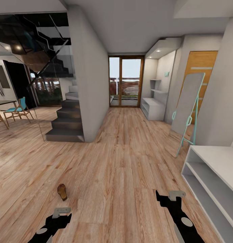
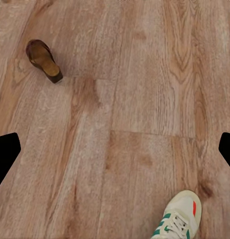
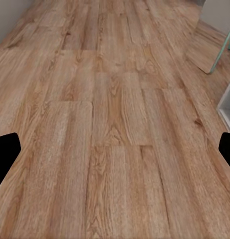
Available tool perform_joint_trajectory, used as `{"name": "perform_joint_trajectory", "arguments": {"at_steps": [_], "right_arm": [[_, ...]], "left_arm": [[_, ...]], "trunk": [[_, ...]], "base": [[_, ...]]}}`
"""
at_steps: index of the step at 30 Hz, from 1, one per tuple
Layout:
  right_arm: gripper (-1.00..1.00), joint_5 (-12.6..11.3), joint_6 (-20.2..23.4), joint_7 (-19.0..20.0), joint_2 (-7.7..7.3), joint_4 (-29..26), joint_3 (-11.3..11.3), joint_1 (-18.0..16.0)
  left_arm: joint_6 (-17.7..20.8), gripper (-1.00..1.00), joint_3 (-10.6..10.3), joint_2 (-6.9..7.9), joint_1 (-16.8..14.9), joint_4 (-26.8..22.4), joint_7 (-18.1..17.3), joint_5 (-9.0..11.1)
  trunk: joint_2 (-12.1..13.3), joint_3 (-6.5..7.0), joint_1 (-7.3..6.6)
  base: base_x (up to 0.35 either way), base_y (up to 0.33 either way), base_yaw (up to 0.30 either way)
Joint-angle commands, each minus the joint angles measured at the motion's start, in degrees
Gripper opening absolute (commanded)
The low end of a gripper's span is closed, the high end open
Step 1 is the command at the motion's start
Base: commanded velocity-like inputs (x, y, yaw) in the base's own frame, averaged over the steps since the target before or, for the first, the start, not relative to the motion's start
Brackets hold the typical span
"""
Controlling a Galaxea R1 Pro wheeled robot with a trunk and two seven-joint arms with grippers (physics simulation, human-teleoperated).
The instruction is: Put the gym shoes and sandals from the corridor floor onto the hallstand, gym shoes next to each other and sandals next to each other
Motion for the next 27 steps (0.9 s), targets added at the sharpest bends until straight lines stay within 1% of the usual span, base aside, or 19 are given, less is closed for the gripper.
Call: {"name": "perform_joint_trajectory", "arguments": {"at_steps": [1, 12, 22, 27], "right_arm": [[1.0, 0.01, -0.12, 0.03, 0.01, 0.0, -0.03, -0.03], [1.0, -0.08, -0.1, -0.06, 0.03, -0.52, -0.09, -0.03], [1.0, -0.26, -0.14, -0.08, 0.13, -0.63, 0.05, -0.03], [1.0, -0.22, -0.11, -0.09, 0.13, -0.67, 0.01, -0.03]], "left_arm": [[-0.17, 1.0, 0.42, -0.07, -0.04, 0.05, -0.38, -0.17], [-0.19, 1.0, 0.41, 0.16, -0.05, -0.06, -0.46, -0.86], [-0.19, 1.0, 0.44, 0.1, -0.05, 0.05, -0.47, -1.04], [-0.25, 1.0, 0.44, 0.08, 0.07, -0.01, -0.47, -1.03]], "trunk": [[-0.03, -0.06, 0.01], [-0.03, -0.06, 0.01], [-4.04, -1.85, 2.2], [-4.04, -1.85, 2.2]], "base": [[0.06, 0.0, 0.0], [0.016, 0.0, -0.099], [0.001, 0.0, -0.017], [0.0, 0.0, 0.0]]}}
